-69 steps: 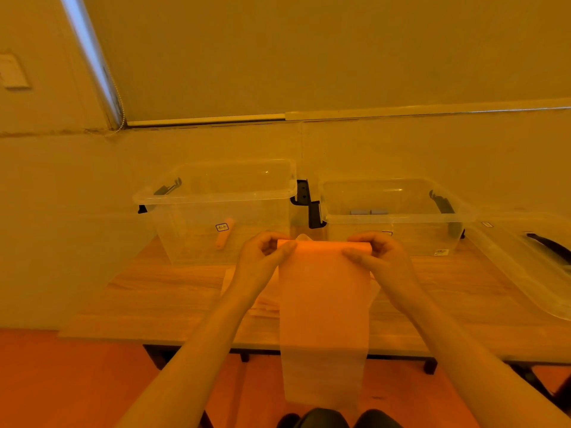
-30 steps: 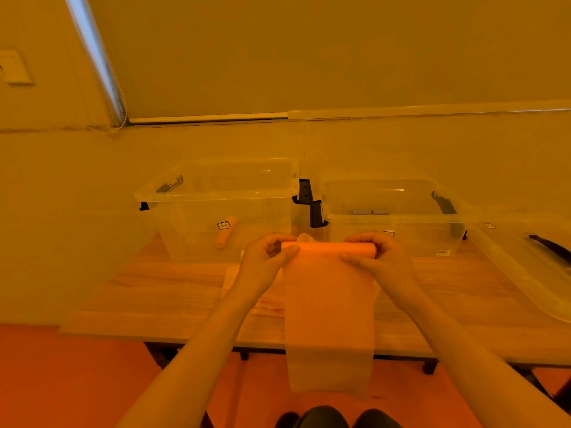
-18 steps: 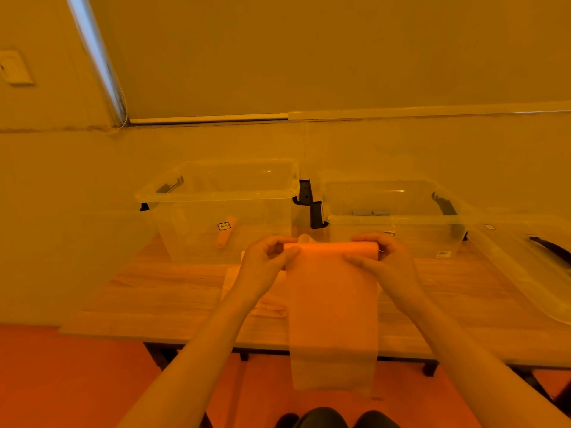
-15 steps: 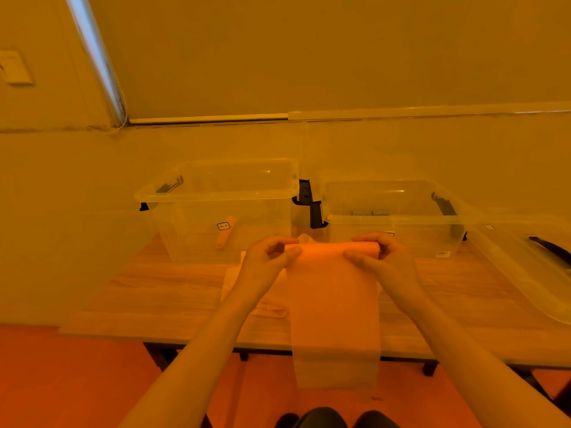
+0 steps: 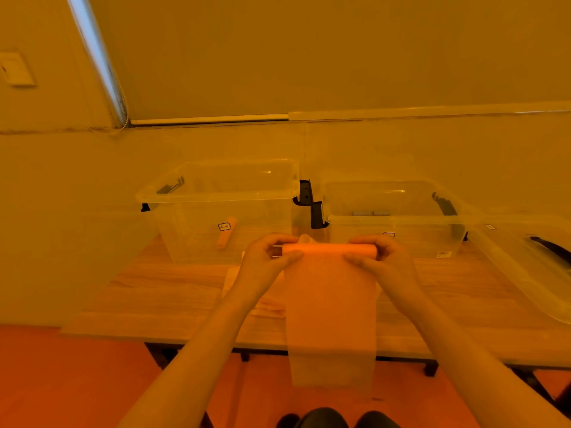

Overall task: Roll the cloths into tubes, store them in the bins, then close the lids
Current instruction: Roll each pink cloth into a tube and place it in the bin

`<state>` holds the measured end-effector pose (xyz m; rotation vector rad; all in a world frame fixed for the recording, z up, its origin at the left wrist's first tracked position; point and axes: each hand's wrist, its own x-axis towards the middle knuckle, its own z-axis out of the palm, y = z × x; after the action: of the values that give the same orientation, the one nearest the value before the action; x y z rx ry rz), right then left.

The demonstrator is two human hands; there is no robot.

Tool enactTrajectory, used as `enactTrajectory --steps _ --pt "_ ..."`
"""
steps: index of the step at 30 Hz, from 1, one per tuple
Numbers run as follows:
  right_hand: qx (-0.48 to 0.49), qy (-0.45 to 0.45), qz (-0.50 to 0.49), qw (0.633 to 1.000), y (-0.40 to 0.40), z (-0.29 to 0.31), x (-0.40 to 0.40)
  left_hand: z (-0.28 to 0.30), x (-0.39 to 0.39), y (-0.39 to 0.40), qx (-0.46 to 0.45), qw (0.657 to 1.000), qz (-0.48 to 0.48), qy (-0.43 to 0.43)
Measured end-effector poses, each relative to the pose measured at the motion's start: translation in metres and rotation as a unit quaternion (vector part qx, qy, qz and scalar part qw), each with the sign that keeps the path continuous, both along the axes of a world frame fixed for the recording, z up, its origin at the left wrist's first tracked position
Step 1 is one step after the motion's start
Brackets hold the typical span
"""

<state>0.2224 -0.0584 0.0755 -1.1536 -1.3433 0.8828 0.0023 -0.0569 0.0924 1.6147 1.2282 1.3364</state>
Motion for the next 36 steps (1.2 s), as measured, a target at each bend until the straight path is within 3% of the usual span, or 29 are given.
enactTrajectory --steps 22,30,36 --pt "0.001 -0.018 0.004 1.0 -0.0012 -0.0021 0.0016 -0.0033 -0.0002 -0.001 -0.001 1.0 -0.024 0.018" --pt "0.006 -0.042 -0.001 0.999 0.0003 -0.0009 -0.001 -0.0027 0.0026 0.0009 -0.014 1.0 0.015 0.016" --pt "0.011 -0.045 -0.014 0.999 -0.0024 -0.0004 -0.001 -0.0022 0.0006 -0.0018 -0.015 1.0 -0.019 0.004"
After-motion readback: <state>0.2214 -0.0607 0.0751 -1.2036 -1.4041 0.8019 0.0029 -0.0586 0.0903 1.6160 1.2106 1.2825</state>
